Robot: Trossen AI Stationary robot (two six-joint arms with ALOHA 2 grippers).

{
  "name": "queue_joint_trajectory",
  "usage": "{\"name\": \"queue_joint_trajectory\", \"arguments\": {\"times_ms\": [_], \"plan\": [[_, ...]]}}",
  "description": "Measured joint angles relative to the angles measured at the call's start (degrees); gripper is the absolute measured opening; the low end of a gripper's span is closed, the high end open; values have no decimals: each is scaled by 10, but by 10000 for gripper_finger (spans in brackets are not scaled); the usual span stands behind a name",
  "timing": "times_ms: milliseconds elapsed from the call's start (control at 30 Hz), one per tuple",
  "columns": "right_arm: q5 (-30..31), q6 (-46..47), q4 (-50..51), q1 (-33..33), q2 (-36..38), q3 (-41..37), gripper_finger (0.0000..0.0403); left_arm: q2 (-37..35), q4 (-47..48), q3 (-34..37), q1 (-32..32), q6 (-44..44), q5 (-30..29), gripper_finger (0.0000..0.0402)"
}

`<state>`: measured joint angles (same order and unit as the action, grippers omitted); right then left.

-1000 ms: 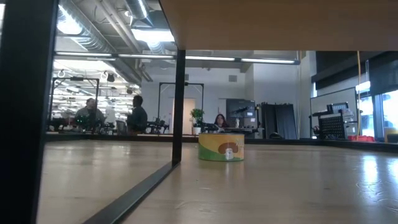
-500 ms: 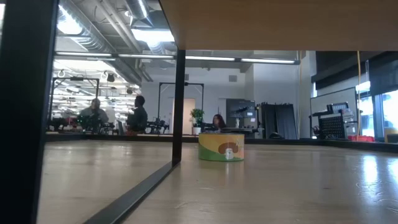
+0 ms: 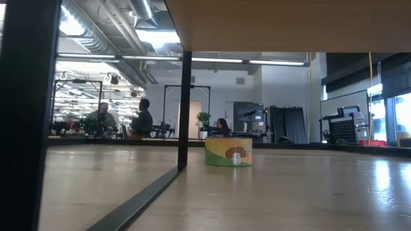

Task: Pick and place cans onto a shelf
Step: Put the yellow canned mushroom on the shelf aligned with the other blue canned cherries

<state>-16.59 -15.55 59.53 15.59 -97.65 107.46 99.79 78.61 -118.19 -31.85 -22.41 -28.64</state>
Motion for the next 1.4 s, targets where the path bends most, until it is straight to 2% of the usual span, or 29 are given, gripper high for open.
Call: {"name": "queue_joint_trajectory", "arguments": {"times_ms": [133, 267, 433, 567, 700, 767, 867, 1100, 1200, 1300, 1400], "plan": [[48, 24, 25, 2, 42, 0, 0, -23, 0, 0, 17, 51, -39, 71], [121, 58, 55, 5, 89, 0, 0, -45, 0, 0, 60, 108, -91, 71], [238, 144, 132, 6, 140, 0, 0, -64, 0, 0, 155, 184, -80, 71], [330, 240, 217, -8, 162, 1, 0, -66, -2, 0, 271, 254, 9, 71], [355, 331, 299, -46, 167, 1, 0, -67, -35, 0, 394, 324, 157, 71], [359, 361, 307, -68, 170, 0, 0, -67, -62, 0, 449, 344, 233, 71], [312, 362, 302, -103, 185, -2, 0, -67, -89, 0, 523, 373, 327, 71], [291, 388, 304, -204, 207, -15, 0, -36, -122, 0, 648, 469, 465, 71], [261, 394, 304, -244, 206, -37, 0, -7, -122, 1, 687, 512, 535, 71], [216, 402, 304, -279, 206, -65, 0, 24, -125, 1, 715, 533, 564, 71], [191, 414, 306, -307, 205, -88, 0, 48, -125, 1, 739, 546, 566, 71]]}}
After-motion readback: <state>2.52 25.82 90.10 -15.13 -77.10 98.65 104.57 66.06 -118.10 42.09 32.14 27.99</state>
